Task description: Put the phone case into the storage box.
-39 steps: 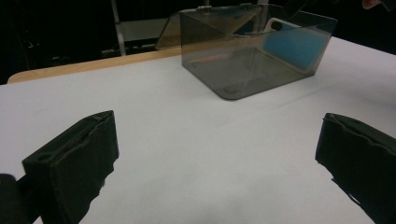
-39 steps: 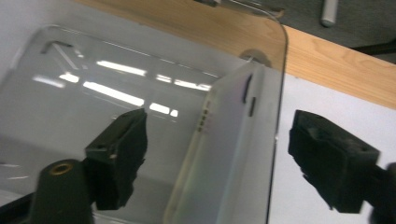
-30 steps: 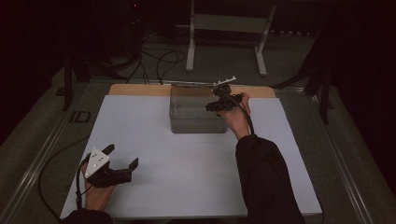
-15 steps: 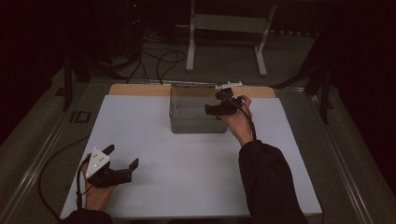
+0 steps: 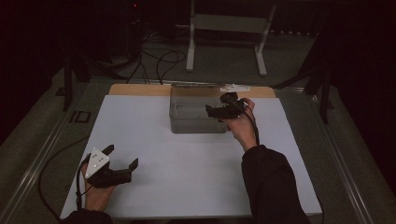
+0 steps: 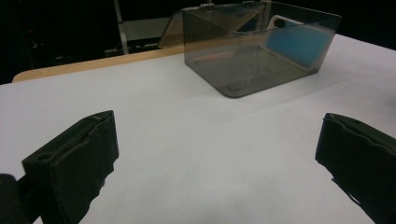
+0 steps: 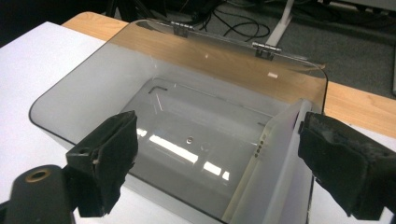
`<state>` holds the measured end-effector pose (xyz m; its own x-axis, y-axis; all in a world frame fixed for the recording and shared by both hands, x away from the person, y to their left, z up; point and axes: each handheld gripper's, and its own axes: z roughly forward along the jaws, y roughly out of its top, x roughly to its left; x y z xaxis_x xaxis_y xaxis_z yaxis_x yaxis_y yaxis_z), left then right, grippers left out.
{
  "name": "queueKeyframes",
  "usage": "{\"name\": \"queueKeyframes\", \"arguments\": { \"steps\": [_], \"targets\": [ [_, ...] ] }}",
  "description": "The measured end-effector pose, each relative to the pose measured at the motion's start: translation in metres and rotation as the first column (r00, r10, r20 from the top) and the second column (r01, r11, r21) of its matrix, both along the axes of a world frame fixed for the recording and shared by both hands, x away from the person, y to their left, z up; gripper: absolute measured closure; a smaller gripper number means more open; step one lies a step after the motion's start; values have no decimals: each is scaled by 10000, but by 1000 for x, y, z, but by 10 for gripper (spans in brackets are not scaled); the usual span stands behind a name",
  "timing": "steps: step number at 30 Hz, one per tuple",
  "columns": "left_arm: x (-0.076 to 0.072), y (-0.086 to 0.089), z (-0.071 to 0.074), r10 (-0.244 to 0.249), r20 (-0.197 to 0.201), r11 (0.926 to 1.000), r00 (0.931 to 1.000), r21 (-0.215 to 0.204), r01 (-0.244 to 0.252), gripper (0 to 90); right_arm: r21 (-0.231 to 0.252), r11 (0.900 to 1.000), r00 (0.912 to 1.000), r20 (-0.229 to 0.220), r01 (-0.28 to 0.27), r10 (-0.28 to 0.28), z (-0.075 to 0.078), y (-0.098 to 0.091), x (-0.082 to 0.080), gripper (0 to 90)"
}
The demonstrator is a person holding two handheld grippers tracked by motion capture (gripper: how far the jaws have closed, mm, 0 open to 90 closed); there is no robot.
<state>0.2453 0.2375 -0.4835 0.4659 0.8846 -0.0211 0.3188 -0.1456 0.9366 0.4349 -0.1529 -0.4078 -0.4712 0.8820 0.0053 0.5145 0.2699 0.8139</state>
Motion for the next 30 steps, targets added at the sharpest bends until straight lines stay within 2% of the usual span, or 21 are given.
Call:
{"name": "queueKeyframes", "arguments": {
  "steps": [5,20,24,30],
  "targets": [
    [0,1,1,35,-30,10000,10000,-9,-35,5,304,9995,9998,199,-82,76,2,-7,-10,123],
    [3,1,1,281,-279,9996,9992,56,-280,5,80,9993,9958,850,-355,347,3,-29,-43,121],
    [3,3,3,321,-292,9995,9991,19,-321,5,237,9991,9949,946,-363,339,2,-37,-53,121],
    [3,3,4,298,-313,9996,9991,9,-298,4,149,9994,9944,1014,-305,289,-2,-51,-67,121]
  ]
}}
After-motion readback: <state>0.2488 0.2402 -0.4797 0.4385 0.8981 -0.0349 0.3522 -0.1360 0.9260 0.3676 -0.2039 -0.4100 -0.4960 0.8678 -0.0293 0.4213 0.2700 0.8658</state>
